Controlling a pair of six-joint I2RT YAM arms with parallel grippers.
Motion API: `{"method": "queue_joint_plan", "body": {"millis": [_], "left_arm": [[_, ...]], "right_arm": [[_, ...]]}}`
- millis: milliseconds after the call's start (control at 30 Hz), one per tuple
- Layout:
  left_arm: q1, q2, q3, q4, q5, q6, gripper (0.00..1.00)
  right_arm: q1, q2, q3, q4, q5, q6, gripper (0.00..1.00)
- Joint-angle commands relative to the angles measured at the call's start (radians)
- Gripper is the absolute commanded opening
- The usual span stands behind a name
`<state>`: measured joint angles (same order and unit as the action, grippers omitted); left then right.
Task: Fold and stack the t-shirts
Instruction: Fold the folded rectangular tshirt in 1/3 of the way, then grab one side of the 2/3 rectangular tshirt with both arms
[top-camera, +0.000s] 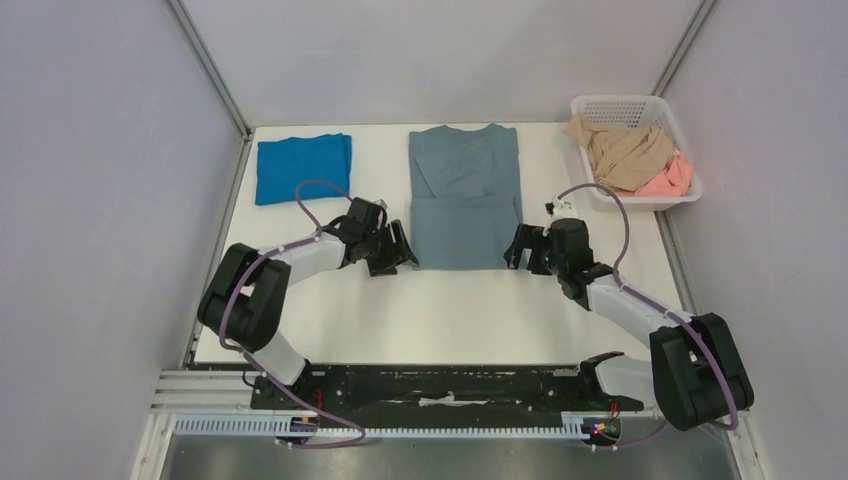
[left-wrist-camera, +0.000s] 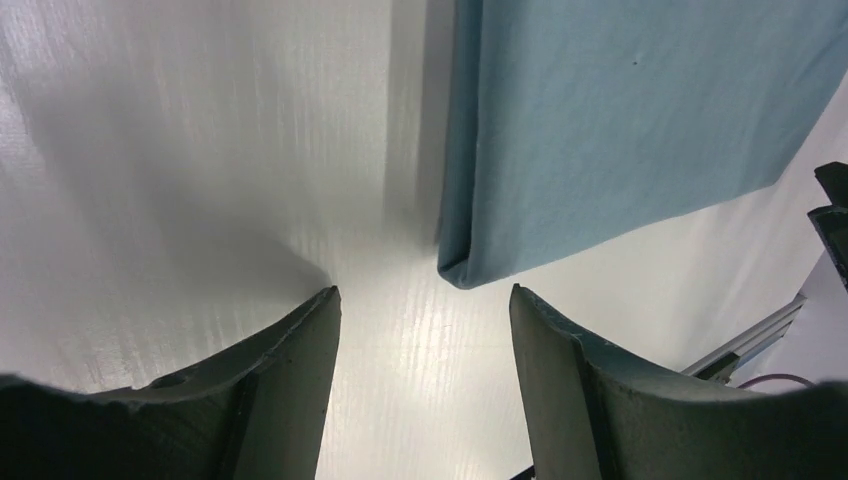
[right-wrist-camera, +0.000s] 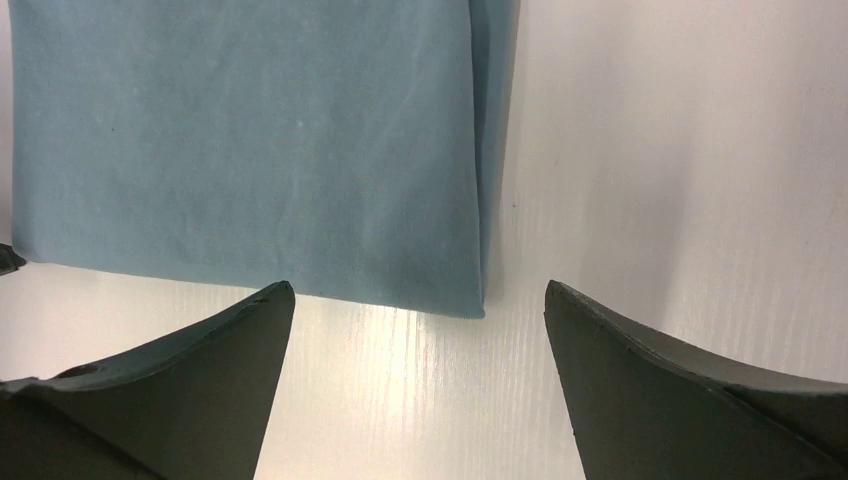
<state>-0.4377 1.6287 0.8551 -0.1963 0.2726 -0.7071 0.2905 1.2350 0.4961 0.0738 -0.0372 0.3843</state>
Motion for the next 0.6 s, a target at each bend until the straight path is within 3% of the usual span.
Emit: {"method": "queue_joint_plan", "body": {"millis": [0,433,467,533,567], "left_arm": [[-0.015,-0.008,-0.028,0.11,0.026,-0.061,0.63],[-0.054,0.164,0.008,0.16,0.031,-0.071,0.26],[-0.053,0.172,0.013,0.16,0.024,-0.071,0.23],[-0.053,0.181,0.022,0.15,0.014,-0.066,0.04],[-0.053,0.18,0.021,0.145,0.004,-0.066,0.02]], "right_arm": [[0.001,-0.034,-0.025,0.037,0.015,0.038,0.98],[-0.001,0.013,-0.07,0.097,-0.007,0.072,0.98],[-0.001,0.024,-0.067,0.098,-0.013,0.071,0.98],[-0.002,0.043,-0.062,0.1,-0.025,0.073,0.98],[-0.003,0.049,-0.061,0.105,-0.031,0.075,0.96]]}}
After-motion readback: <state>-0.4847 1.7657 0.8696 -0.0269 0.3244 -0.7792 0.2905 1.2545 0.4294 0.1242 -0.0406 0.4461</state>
